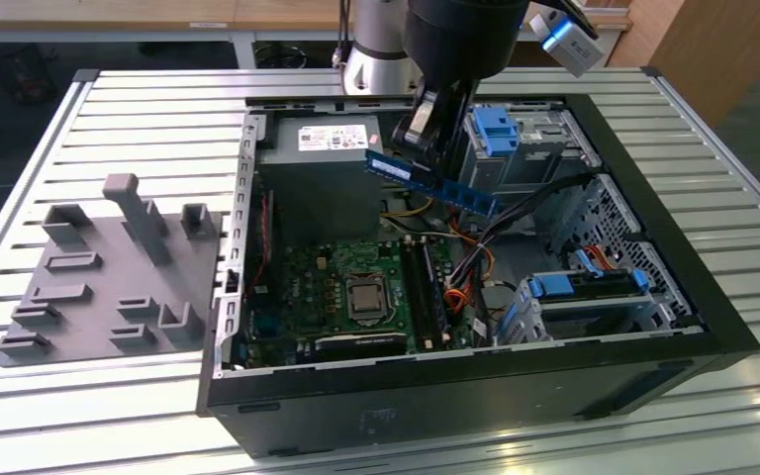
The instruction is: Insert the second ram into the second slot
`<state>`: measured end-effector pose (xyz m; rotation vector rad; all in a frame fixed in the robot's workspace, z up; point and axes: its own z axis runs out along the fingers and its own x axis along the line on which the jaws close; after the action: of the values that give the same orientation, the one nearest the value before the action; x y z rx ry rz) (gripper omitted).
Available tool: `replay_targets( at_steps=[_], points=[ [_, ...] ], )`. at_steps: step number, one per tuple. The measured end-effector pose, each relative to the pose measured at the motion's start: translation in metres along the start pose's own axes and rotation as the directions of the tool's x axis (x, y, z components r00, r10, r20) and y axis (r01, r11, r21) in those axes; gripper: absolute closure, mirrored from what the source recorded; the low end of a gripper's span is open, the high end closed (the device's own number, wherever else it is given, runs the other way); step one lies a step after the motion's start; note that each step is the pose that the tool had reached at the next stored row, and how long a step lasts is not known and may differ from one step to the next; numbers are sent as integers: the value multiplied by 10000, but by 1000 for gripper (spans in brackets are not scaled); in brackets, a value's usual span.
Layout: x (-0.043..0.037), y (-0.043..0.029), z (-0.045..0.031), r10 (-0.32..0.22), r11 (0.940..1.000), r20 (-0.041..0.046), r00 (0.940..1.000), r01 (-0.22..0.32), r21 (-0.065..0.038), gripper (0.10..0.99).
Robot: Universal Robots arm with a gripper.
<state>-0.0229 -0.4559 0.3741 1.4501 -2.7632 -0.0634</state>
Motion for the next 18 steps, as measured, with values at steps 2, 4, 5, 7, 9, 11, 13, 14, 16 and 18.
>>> replay_targets(
  at_steps=[2, 4, 5, 7, 9, 11, 13, 14, 16, 18],
  points=[
    [0, 0, 0, 28, 10000, -10, 10000, -28, 8, 953],
    [0, 0, 0, 61, 10000, -19, 10000, -61, 15, 953],
    [0, 0, 0, 80, 10000, -25, 10000, -79, 20, 953],
    [0, 0, 0, 114, 9999, -41, 9999, -113, 32, 953],
    [0, 0, 1, 149, 9999, -60, 9999, -149, 47, 953],
    [0, 0, 0, 188, 9998, -68, 9998, -188, 54, 953],
    [0, 0, 0, 223, 9997, -75, 9997, -223, 60, 953],
    [0, 0, 0, 242, 9997, -77, 9997, -242, 62, 953],
    [0, 0, 0, 293, 9996, -78, 9995, -293, 65, 953],
    [0, 0, 0, 351, 9994, -80, 9994, -351, 69, 953]
  ],
)
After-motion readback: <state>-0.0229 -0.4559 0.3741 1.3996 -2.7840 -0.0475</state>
